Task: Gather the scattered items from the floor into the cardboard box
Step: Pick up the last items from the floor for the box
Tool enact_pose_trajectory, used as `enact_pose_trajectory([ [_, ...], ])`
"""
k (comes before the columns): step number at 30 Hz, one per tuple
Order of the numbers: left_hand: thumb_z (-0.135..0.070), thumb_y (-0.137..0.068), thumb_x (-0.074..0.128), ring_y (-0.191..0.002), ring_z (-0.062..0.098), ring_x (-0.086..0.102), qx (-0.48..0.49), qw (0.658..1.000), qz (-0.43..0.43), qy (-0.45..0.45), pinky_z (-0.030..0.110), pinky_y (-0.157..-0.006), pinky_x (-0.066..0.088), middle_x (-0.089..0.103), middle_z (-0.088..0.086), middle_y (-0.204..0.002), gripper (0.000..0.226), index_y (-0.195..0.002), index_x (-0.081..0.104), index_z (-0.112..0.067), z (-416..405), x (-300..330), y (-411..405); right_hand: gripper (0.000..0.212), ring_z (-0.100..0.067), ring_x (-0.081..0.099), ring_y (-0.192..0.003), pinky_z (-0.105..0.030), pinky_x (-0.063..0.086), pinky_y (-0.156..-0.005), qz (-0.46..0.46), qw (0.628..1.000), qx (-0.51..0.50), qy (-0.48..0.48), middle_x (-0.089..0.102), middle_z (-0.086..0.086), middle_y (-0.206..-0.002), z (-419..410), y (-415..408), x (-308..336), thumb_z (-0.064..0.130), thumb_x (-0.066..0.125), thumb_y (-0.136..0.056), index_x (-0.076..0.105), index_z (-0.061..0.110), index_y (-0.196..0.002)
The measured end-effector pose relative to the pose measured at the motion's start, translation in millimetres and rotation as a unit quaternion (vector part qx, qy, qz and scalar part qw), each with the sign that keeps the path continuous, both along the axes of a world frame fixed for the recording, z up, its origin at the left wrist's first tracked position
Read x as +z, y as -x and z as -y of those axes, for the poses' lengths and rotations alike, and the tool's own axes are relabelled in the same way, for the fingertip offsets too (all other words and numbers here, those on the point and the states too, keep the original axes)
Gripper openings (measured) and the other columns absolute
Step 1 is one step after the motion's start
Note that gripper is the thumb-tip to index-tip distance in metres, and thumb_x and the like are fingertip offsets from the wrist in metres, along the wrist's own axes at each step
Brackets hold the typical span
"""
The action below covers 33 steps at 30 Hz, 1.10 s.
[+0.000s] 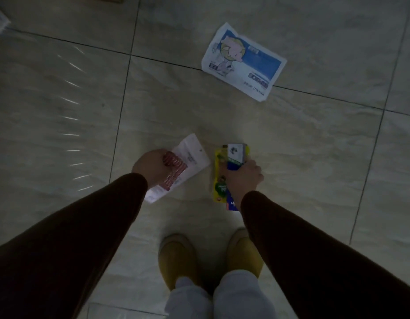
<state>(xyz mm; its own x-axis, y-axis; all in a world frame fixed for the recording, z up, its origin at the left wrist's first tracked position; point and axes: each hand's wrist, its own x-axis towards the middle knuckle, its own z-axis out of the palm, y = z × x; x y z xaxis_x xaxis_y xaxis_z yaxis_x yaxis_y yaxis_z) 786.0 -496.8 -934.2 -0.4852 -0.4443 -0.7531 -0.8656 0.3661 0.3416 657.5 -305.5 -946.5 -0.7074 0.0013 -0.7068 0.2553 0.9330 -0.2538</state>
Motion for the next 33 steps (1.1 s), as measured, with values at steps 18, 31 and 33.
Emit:
enact_pose_trajectory([
  [18, -0.019, -0.086, 0.071, -0.082, 0.019, 0.063, 0.005, 0.998, -0.037, -0.047, 0.028, -0.068, 0.041, 0.065, -0.007, -0.083, 0.011, -0.091, 0.061, -0.022, -12.4, 1.4, 12.4, 0.052, -0.033, 0.069, -0.103, -0.046, 0.058, -0.088, 0.007, 0.997, -0.022, 0.073, 0.069, -0.010, -0.118, -7.8, 22.4, 1.5, 0.023, 0.078, -0.083, 0.038, 0.017, -0.116],
  [31, -0.034, -0.088, 0.063, -0.087, 0.027, 0.063, -0.148, 0.985, -0.046, 0.077, 0.032, -0.070, 0.041, 0.064, 0.001, -0.088, 0.014, -0.089, 0.053, -0.023, 10.3, 100.7, 166.6, 0.046, -0.029, 0.067, -0.104, -0.032, 0.050, -0.072, -0.041, 0.992, -0.057, 0.107, 0.067, -0.009, -0.125, -9.7, 156.7, 125.5, 0.019, 0.074, -0.087, 0.041, 0.018, -0.119],
  [33, -0.037, -0.089, 0.062, -0.095, 0.026, 0.064, -0.203, 0.974, -0.034, 0.093, 0.033, -0.079, 0.047, 0.068, 0.001, -0.098, 0.018, -0.096, 0.062, -0.021, 18.9, 96.7, 203.5, 0.045, -0.029, 0.067, -0.103, -0.032, 0.050, -0.074, -0.047, 0.990, -0.062, 0.114, 0.067, -0.009, -0.124, -4.4, 185.1, 123.2, 0.018, 0.074, -0.087, 0.041, 0.019, -0.117],
])
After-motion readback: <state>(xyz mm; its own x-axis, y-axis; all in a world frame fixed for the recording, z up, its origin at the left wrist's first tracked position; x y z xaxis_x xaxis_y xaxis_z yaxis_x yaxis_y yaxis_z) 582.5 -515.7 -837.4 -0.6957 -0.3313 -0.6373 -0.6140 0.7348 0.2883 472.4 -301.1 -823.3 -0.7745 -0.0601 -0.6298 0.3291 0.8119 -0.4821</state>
